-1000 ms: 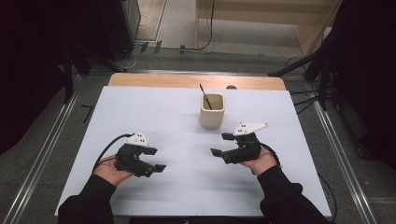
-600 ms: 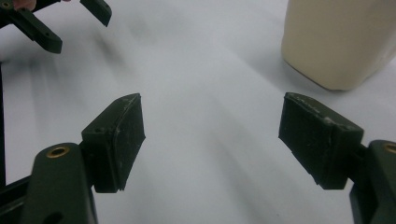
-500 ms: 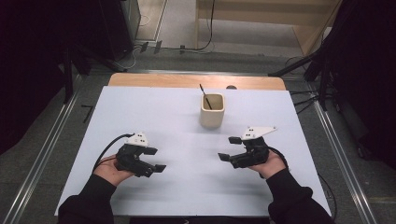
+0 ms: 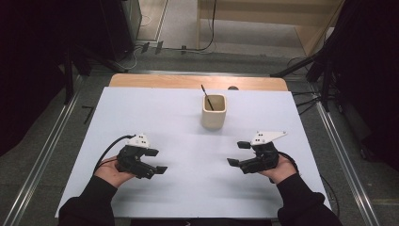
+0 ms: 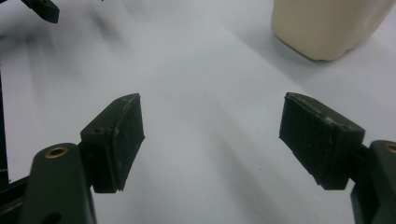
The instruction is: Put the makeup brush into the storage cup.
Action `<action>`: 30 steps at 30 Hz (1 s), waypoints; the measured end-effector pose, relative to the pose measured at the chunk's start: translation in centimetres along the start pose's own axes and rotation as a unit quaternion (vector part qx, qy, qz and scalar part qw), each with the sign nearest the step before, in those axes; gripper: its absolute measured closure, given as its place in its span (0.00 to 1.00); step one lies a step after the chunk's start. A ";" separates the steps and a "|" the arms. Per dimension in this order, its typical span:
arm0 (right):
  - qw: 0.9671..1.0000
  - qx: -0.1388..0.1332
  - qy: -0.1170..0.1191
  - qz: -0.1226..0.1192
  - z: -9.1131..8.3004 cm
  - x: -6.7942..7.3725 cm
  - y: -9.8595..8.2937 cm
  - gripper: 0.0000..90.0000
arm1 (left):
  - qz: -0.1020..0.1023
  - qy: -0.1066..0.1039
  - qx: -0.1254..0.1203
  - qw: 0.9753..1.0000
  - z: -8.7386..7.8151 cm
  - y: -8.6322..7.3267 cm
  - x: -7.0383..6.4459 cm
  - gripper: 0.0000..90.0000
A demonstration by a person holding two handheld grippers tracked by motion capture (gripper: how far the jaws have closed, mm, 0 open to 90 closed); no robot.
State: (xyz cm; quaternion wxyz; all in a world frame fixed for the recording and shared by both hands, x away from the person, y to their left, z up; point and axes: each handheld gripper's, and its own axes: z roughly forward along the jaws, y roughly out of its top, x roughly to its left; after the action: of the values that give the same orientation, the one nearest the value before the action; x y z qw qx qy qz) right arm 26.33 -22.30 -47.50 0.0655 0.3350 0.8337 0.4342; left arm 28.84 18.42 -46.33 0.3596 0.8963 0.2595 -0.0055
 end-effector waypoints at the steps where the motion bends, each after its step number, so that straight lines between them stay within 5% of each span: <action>1: 1.000 -0.001 0.000 0.001 -0.1 0.0 -0.1 0.26 | 0.000 0.000 0.000 1.000 0.0 0.0 0.0 0.29; 30: 1.000 0.003 -0.011 0.004 -1.4 -1.0 -2.6 0.27 | 0.000 -0.002 -0.001 1.000 0.0 0.0 0.2 0.29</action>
State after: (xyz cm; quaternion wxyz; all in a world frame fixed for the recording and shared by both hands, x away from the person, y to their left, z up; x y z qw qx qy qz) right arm 25.29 -24.88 -48.83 0.0720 0.3430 0.8332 0.4278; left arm 28.97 18.50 -46.37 0.3607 0.8960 0.2588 -0.0067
